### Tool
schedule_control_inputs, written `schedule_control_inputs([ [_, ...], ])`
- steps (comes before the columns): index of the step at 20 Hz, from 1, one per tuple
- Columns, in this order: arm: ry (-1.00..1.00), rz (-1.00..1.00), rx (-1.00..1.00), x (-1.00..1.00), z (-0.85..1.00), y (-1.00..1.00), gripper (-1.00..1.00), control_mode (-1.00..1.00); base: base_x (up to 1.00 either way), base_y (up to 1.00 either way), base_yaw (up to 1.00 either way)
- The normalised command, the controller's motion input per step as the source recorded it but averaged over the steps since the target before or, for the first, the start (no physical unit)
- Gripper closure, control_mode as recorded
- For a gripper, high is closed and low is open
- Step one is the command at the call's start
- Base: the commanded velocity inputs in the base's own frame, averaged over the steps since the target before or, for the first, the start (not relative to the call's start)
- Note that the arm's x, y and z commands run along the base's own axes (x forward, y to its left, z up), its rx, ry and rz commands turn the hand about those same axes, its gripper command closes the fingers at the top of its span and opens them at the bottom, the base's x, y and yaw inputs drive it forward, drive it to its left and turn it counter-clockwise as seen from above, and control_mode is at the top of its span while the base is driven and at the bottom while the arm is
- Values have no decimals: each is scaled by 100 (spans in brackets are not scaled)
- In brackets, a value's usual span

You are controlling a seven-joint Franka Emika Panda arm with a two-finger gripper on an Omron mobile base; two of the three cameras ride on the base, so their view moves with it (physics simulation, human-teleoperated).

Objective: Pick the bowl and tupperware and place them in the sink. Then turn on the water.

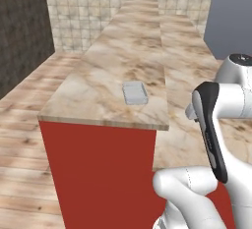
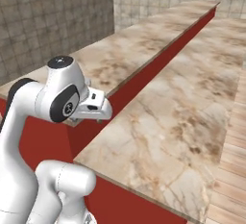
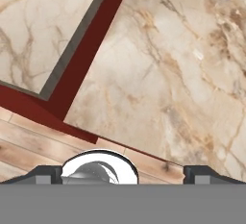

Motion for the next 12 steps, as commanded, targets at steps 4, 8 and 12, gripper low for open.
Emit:
schedule_control_inputs([
  [4, 0, 0, 0, 0, 0, 0, -100, 100, 97, 0, 6],
  [8, 0, 0, 0, 0, 0, 0, -100, 100, 70, 0, 1],
  [12, 0, 0, 0, 0, 0, 0, -100, -100, 4, 0, 0],
])
